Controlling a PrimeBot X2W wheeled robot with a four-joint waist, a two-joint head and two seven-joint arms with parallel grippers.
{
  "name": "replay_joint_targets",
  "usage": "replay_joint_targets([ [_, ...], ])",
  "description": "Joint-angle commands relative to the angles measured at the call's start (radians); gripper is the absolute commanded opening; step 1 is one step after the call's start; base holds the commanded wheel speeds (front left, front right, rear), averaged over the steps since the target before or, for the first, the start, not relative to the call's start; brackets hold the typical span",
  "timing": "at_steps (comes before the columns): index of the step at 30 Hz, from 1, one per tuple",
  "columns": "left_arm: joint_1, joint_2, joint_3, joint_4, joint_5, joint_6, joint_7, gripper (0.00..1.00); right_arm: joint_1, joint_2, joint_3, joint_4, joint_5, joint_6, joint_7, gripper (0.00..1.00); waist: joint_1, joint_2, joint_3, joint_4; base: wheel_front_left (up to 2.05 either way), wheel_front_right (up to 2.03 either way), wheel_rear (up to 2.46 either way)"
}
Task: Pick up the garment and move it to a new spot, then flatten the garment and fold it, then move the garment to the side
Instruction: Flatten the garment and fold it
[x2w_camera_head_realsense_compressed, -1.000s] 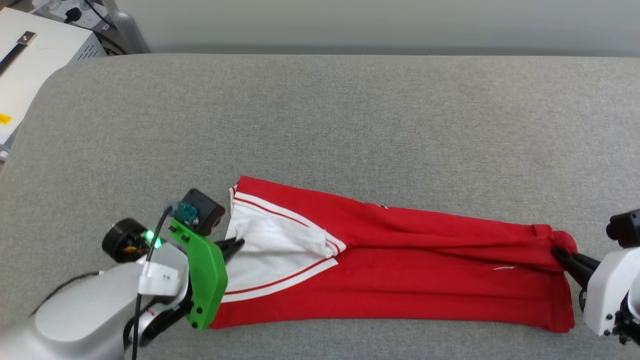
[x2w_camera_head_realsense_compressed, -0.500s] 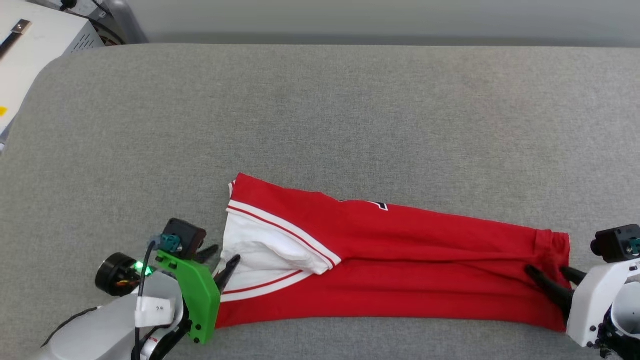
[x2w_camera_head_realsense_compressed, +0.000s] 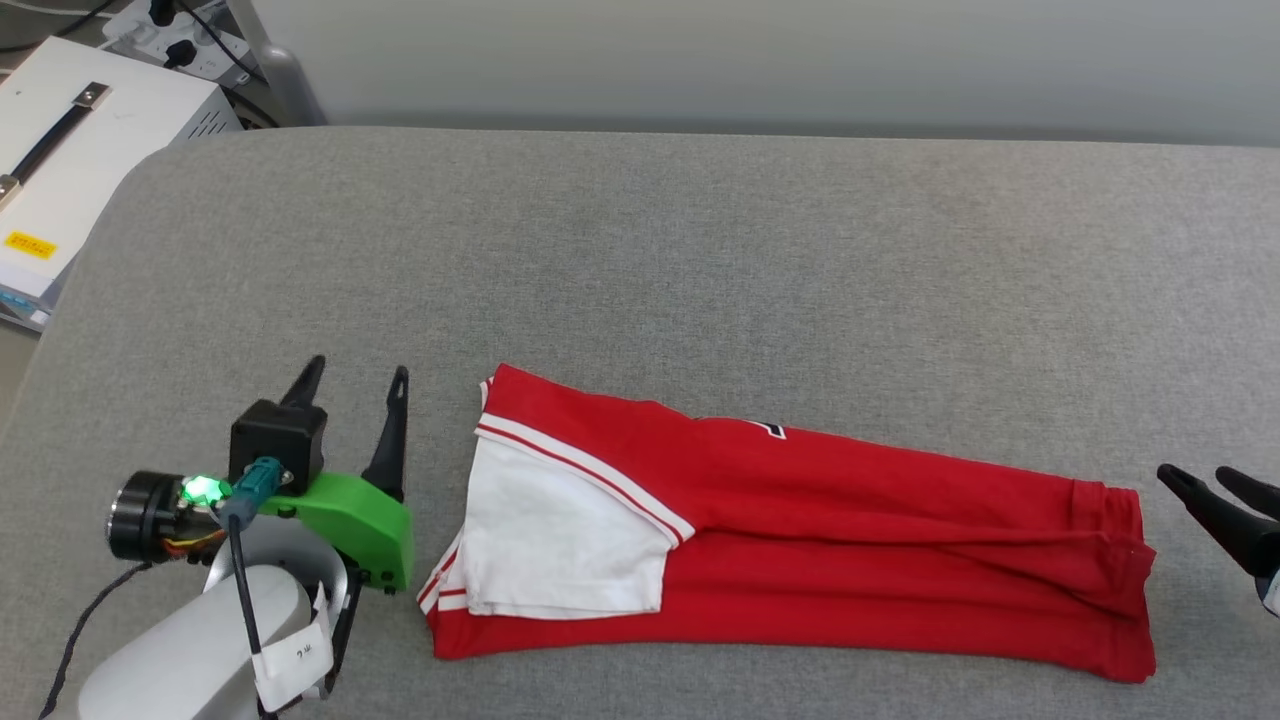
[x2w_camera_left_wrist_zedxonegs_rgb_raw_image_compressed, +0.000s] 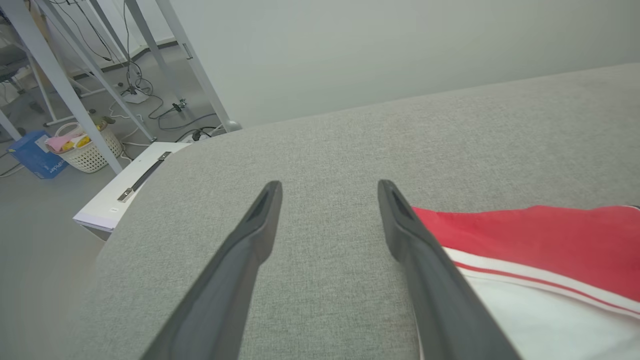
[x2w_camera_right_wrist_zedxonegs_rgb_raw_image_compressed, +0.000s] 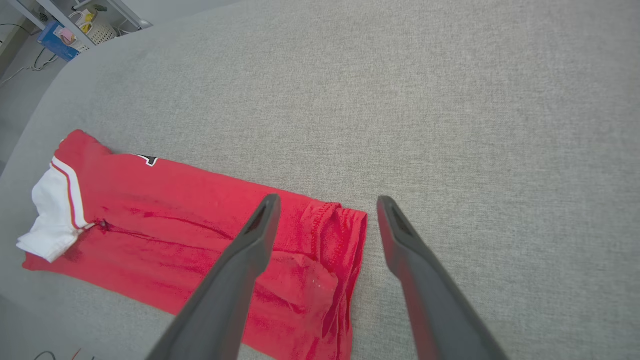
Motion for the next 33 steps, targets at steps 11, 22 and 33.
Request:
replay_joint_targets([
  [11,0.24,-0.191,0.363,-0.078,0.342,0.041,-0.006,1.0,-0.001,0.065,0.017,0.137,0.027,-0.001,0.127,1.0,0.0,-0.0001,0.058,0.058,0.0,0.0,0.0],
  [22,0.375,-0.38,0.568,-0.073,0.551,-0.092,-0.006,1.0,0.005,0.148,0.157,0.189,0.038,-0.001,0.163,1.0,0.0,-0.0001,0.059,0.076,0.0,0.0,0.0],
  [33,0.429,-0.465,0.677,-0.057,0.664,-0.212,-0.006,1.0,-0.035,0.066,0.135,0.256,0.053,-0.001,0.08,0.0,0.0,-0.0001,0.024,0.057,0.0,0.0,0.0],
])
